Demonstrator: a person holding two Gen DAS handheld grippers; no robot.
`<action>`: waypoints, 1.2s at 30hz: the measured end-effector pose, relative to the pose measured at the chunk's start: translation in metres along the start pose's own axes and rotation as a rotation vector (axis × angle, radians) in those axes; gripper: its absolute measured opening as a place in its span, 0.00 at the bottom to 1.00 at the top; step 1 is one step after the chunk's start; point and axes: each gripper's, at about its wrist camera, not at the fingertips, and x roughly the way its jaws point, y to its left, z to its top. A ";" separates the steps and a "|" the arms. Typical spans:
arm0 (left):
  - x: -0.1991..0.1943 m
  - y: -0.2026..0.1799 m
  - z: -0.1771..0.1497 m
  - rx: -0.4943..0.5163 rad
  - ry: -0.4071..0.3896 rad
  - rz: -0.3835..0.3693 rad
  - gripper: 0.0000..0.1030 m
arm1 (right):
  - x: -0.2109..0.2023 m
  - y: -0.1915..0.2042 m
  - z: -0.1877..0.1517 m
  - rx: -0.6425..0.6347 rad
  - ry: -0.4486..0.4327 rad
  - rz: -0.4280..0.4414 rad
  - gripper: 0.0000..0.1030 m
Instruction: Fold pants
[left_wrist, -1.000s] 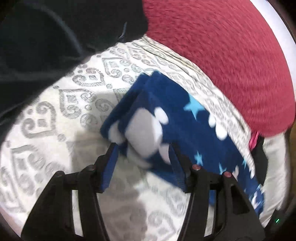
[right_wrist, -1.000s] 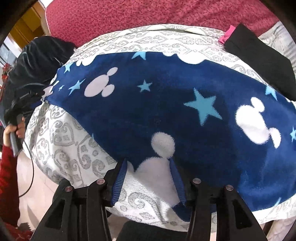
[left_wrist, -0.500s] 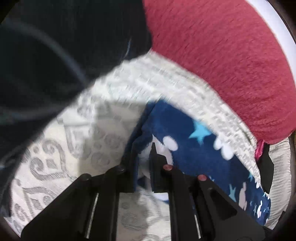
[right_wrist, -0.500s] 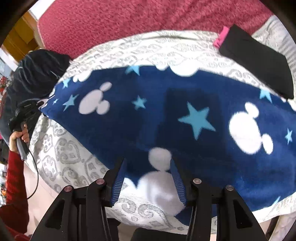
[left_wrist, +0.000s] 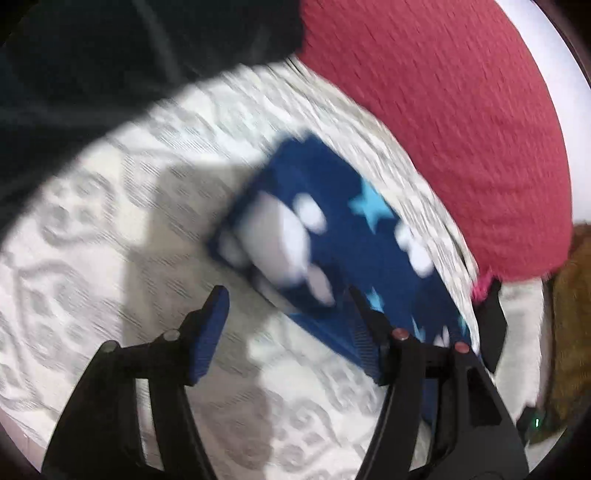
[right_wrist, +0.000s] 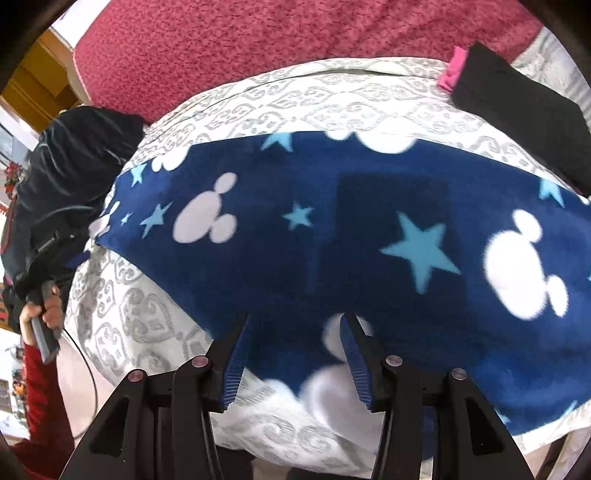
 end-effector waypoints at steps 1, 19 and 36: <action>0.009 -0.003 -0.002 -0.003 0.034 -0.015 0.62 | 0.001 0.003 0.001 -0.005 -0.001 0.007 0.49; 0.028 -0.001 0.014 -0.059 -0.067 0.044 0.21 | 0.028 0.067 0.046 -0.142 0.029 0.108 0.50; 0.036 -0.030 0.010 0.132 -0.110 0.219 0.21 | 0.093 0.088 0.055 -0.044 0.113 0.239 0.56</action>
